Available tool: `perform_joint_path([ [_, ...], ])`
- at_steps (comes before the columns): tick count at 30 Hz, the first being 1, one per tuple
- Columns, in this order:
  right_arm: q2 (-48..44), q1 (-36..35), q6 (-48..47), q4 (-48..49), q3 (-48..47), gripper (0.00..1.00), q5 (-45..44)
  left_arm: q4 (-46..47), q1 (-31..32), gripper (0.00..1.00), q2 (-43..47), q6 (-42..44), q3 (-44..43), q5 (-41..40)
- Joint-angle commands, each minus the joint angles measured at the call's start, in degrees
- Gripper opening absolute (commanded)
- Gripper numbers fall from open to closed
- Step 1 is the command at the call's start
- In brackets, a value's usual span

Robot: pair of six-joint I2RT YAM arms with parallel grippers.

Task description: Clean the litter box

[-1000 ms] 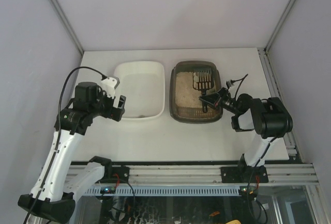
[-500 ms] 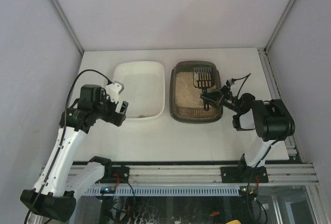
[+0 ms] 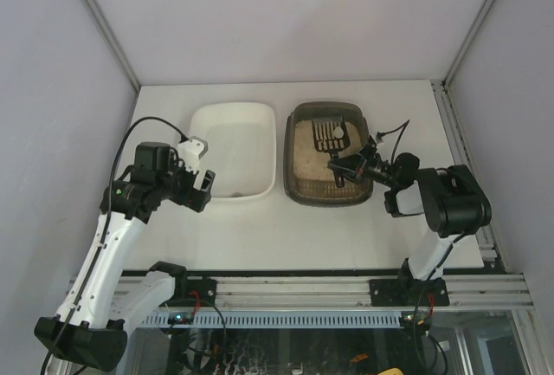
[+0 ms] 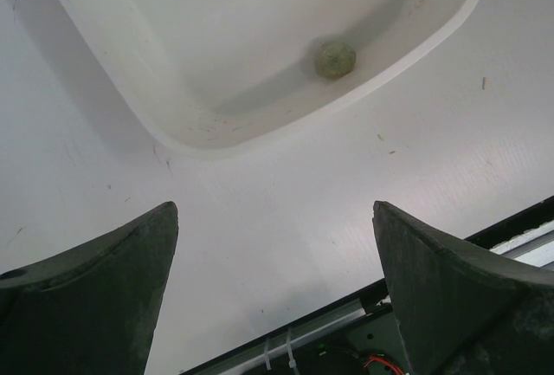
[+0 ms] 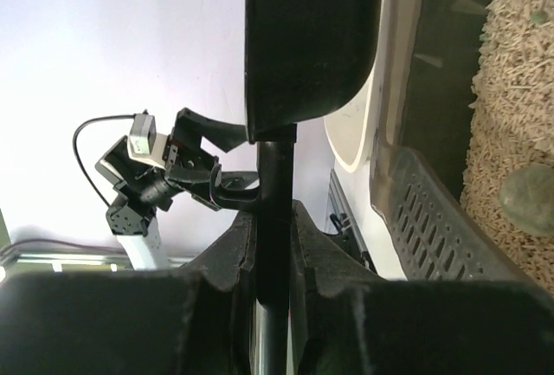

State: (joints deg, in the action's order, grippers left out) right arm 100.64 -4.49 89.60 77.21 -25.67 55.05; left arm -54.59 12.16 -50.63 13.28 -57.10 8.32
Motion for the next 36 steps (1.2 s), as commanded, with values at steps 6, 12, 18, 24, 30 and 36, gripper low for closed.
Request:
perform_joint_path([
  [6,-2.3,0.1,-3.4,-2.3,-0.8,0.0,2.4,1.4,-0.5,0.97,-0.1,0.6,1.2,2.0],
  [12,-1.2,3.5,1.9,5.2,0.5,0.0,2.7,1.6,-0.5,0.98,0.0,0.6,1.1,2.1],
  [18,-8.3,3.3,-9.1,-12.5,1.0,0.0,2.9,1.6,-0.6,0.97,0.0,0.4,0.9,2.0],
  [24,-13.0,2.5,-17.3,-24.3,-2.2,0.0,4.2,1.7,-0.6,0.96,0.3,0.4,1.1,2.8],
  [30,-14.9,4.0,-14.7,-24.3,-2.1,0.0,3.5,1.5,-0.8,0.96,0.8,0.6,1.3,4.4],
  [36,-20.7,1.2,-22.8,-33.8,-4.5,0.0,2.3,0.9,-1.1,0.96,1.0,1.0,1.3,6.5],
])
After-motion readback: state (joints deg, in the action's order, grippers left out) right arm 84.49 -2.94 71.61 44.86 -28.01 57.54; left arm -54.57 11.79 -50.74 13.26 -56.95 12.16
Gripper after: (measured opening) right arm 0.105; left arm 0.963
